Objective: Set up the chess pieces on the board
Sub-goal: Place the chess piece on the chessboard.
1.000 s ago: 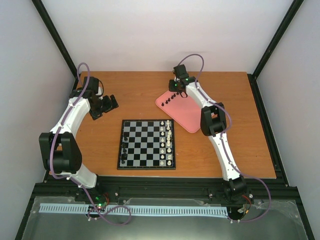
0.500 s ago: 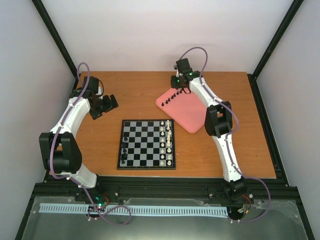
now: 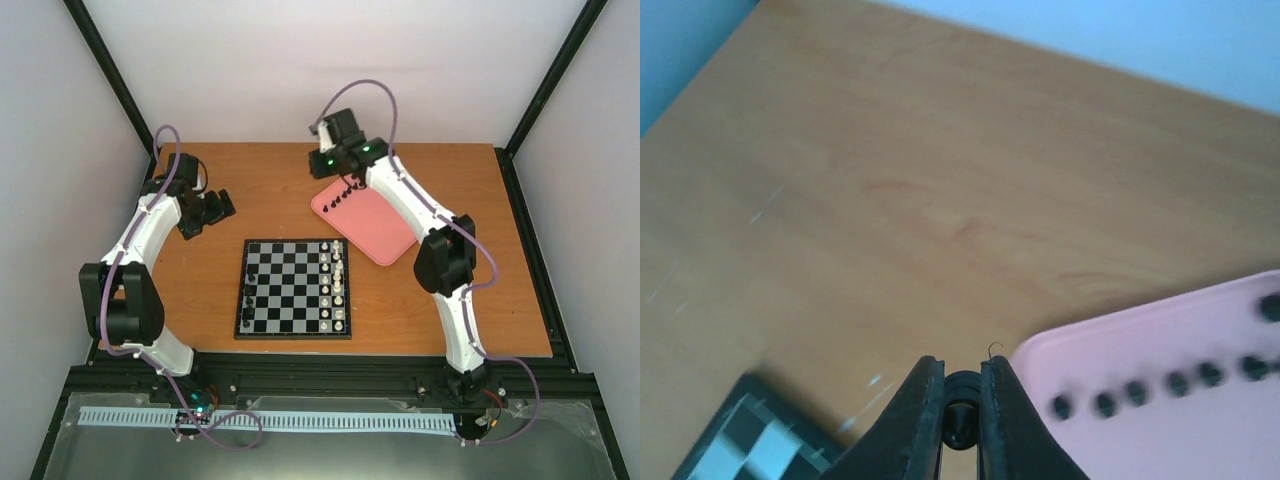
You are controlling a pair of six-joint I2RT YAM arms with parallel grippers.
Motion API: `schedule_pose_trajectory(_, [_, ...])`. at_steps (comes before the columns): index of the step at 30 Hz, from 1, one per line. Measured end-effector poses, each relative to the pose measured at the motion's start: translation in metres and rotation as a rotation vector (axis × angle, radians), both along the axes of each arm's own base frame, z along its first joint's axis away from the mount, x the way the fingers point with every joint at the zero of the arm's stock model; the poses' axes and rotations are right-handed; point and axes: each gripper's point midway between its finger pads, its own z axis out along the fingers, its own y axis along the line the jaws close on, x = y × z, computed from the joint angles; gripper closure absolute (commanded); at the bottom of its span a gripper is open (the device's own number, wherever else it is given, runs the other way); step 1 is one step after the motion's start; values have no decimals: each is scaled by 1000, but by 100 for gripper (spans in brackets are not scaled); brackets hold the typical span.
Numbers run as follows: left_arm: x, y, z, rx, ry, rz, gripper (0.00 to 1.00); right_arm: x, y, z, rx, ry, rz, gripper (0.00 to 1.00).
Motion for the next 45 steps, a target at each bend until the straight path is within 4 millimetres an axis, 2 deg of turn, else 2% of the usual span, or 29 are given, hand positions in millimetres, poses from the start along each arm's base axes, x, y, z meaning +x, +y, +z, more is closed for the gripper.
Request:
schedule_pose_trajectory(1, [0, 1, 0, 1, 1, 5, 0, -10, 6, -2, -3, 14, 19, 97])
schedule_pose_trajectory(3, [0, 2, 0, 5, 1, 12, 0, -44, 38, -10, -14, 46, 97, 97])
schedule_pose_trajectory(7, [0, 3, -1, 13, 2, 18, 0, -100, 80, -33, -47, 109, 209, 97])
schedule_pose_trajectory(10, [0, 4, -1, 18, 3, 20, 0, -137, 101, -47, -70, 148, 269, 97])
schedule_pose_trajectory(14, [-1, 4, -3, 18, 8, 20, 0, -166, 118, -52, -82, 162, 316, 97])
schedule_pose_trajectory(19, [-8, 4, -10, 17, 29, 19, 0, -183, 130, -53, -101, 154, 330, 97])
schedule_pose_trajectory(24, [-11, 4, -7, 16, 21, 19, 0, -191, 146, -56, -112, 148, 348, 97])
schedule_pose_trajectory(30, [-14, 4, -1, 18, 2, 20, 0, -206, 158, -84, -154, 181, 378, 97])
schedule_pose_trajectory(34, [-17, 4, -5, 18, 13, 20, 0, -214, 163, -100, -177, 204, 395, 97])
schedule_pose_trajectory(45, [-22, 4, -8, 17, 23, 19, 0, -219, 167, -129, -207, 243, 410, 97])
